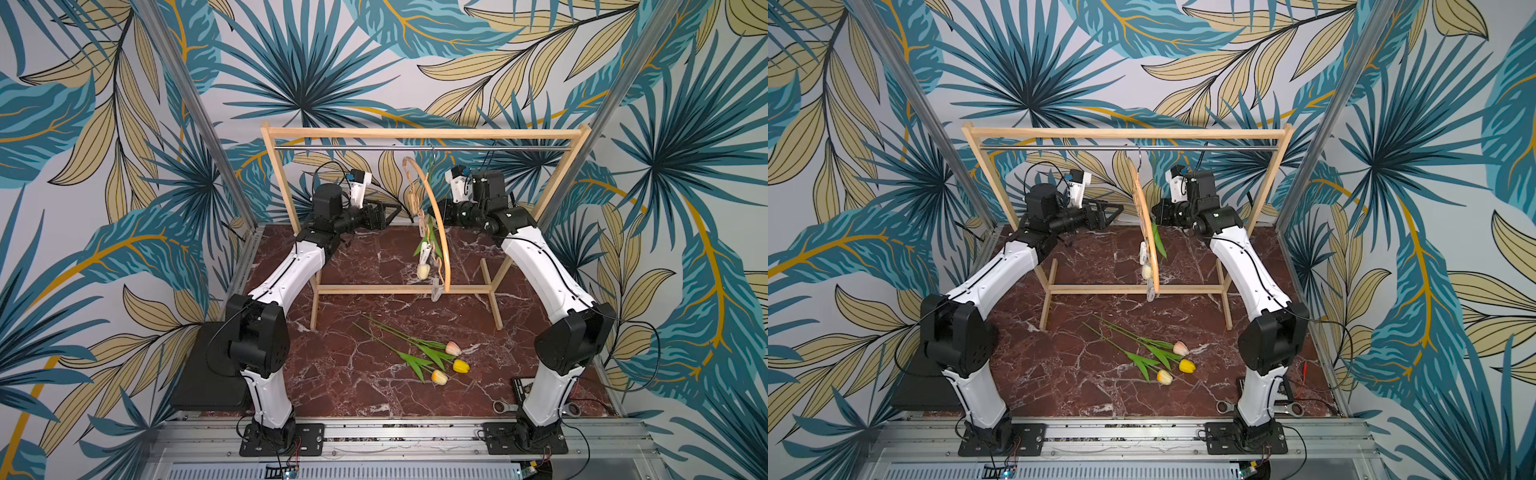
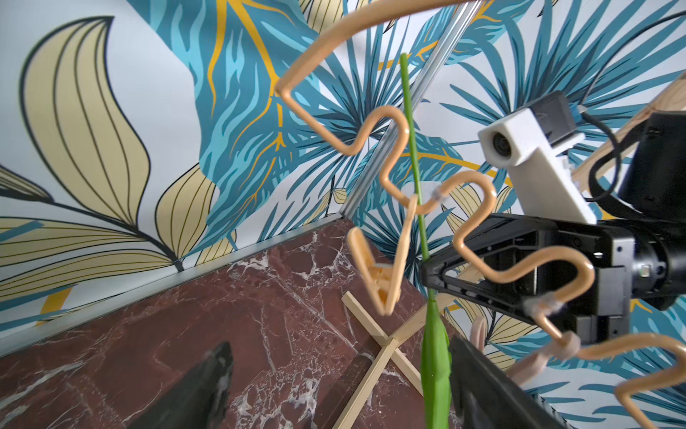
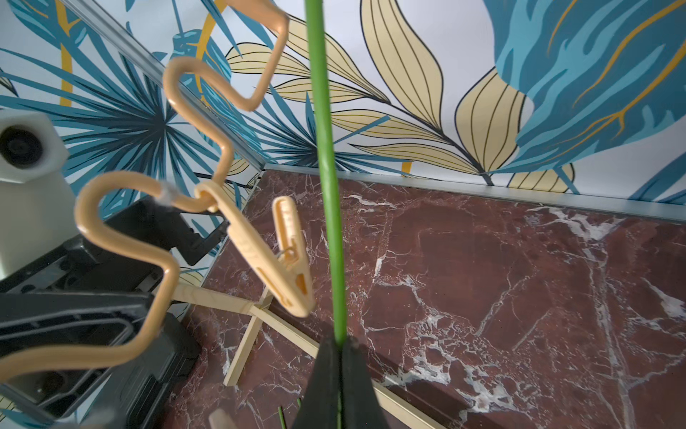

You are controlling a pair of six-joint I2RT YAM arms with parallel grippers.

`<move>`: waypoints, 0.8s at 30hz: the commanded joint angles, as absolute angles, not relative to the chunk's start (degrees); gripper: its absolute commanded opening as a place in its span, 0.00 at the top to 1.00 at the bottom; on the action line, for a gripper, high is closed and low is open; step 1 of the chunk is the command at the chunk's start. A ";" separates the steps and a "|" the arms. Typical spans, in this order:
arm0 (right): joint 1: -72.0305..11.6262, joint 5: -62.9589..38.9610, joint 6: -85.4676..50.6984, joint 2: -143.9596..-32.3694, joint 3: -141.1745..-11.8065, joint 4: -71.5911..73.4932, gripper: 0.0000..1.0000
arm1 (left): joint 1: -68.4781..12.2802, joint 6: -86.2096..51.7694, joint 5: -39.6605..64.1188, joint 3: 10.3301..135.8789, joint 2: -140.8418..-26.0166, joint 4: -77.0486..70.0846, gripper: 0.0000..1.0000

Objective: Dry the flowers on a clothes hanger
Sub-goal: Open the clamp at the hanger.

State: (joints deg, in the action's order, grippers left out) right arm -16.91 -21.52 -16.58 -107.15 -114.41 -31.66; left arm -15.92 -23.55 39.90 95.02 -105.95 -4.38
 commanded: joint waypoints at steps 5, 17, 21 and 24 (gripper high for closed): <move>-16.87 -29.76 -15.32 -109.78 -117.69 -33.34 1.00 | -15.50 -20.72 43.97 101.54 -108.99 -6.30 0.05; -16.86 -37.71 -13.41 -113.10 -122.19 -37.48 1.00 | -15.29 -21.80 46.96 103.74 -111.58 -8.05 0.13; -16.87 -39.54 -12.68 -113.54 -123.12 -39.13 0.99 | -15.29 -22.15 47.33 104.53 -112.14 -8.35 0.15; -16.85 -40.42 -12.28 -114.03 -123.91 -40.61 0.99 | -15.14 -22.32 47.36 105.01 -112.50 -8.54 0.16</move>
